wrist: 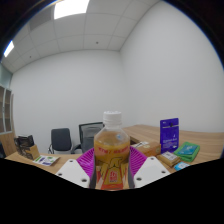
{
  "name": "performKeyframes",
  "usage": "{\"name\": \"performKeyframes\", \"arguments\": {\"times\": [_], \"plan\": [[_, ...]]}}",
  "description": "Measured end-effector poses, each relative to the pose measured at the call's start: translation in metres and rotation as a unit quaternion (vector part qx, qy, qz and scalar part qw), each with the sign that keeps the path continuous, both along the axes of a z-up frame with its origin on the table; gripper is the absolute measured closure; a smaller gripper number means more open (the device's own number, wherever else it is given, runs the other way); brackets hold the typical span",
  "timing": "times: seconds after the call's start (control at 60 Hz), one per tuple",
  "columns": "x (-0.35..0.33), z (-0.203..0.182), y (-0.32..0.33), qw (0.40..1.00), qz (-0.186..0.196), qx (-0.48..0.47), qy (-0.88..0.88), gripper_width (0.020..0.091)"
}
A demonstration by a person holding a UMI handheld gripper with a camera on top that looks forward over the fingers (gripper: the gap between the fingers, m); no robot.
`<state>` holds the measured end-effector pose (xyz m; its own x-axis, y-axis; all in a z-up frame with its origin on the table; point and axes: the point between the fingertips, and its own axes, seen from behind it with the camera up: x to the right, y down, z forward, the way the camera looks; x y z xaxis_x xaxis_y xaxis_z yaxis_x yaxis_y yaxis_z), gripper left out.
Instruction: Pour water
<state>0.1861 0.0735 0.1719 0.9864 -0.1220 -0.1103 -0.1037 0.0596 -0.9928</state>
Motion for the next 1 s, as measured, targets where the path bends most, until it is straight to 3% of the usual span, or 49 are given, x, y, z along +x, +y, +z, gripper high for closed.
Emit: {"name": "performKeyframes", "arguments": {"times": [0.3, 0.433, 0.583, 0.683, 0.783, 1.0], "plan": [[-0.023, -0.076, 0.025, 0.996, 0.047, -0.077, -0.025, 0.0655], [-0.027, -0.077, 0.027, 0.995, 0.051, -0.067, -0.054, 0.0652], [-0.027, -0.078, 0.026, 0.994, 0.05, -0.078, -0.05, 0.0567], [-0.03, -0.077, 0.02, 0.992, 0.059, -0.1, -0.042, 0.0461], [-0.037, -0.05, -0.006, 0.994, 0.069, -0.083, -0.033, 0.0248], [-0.046, -0.004, -0.102, 0.995, 0.062, -0.068, -0.047, 0.0262]]}}
